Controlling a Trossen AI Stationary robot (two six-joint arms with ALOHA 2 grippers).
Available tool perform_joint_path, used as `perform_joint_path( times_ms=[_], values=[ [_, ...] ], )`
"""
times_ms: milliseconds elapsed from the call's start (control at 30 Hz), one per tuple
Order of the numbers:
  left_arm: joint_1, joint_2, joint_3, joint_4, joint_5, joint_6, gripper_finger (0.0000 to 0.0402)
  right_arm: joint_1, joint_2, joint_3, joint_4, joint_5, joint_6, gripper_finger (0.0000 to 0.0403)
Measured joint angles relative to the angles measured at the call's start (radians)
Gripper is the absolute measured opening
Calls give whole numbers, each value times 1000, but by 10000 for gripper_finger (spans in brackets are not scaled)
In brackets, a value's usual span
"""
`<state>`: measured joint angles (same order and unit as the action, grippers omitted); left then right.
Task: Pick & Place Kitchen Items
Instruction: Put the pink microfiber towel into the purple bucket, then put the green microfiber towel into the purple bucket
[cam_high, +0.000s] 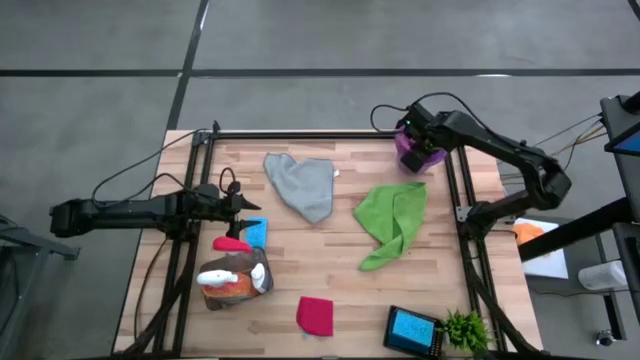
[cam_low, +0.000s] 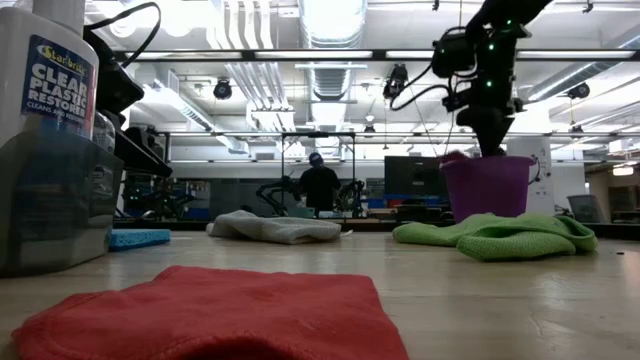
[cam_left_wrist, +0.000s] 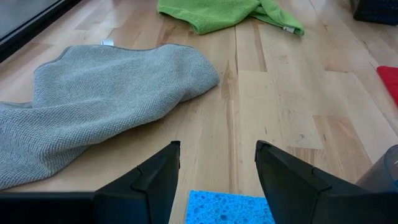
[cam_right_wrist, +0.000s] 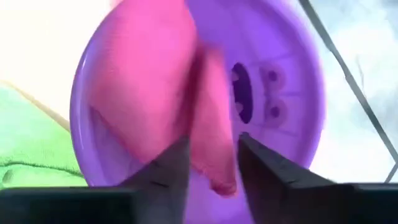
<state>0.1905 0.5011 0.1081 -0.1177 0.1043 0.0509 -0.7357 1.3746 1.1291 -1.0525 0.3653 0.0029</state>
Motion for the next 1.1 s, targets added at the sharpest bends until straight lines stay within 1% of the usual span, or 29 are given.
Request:
perform_joint_path(
  times_ms=[100, 200, 300, 367, 467, 533, 767, 933, 1100],
  values=[
    [0, 0, 0, 0, 0, 0, 214, 0, -18, 14, -12, -9, 0, 191],
    [0, 0, 0, 0, 0, 0, 214, 0, -33, 21, -32, -55, 0, 244],
    [0, 0, 0, 0, 0, 0, 214, 1, -51, 28, -41, -122, 5, 283],
    [0, 0, 0, 0, 0, 0, 214, 7, -70, 29, -36, -177, 18, 298],
    [0, 0, 0, 0, 0, 0, 214, 43, -92, 29, -8, -244, 22, 305],
    [0, 0, 0, 0, 0, 0, 214, 93, -103, 29, 16, -259, 24, 306],
    [0, 0, 0, 0, 0, 0, 214, 347, -95, 29, 141, -262, 20, 307],
    [0, 0, 0, 0, 0, 0, 214, 512, -37, 29, 174, -289, 36, 307],
    [0, 0, 0, -1, 0, 0, 214, 594, 78, 29, 176, -335, 54, 307]
  ],
)
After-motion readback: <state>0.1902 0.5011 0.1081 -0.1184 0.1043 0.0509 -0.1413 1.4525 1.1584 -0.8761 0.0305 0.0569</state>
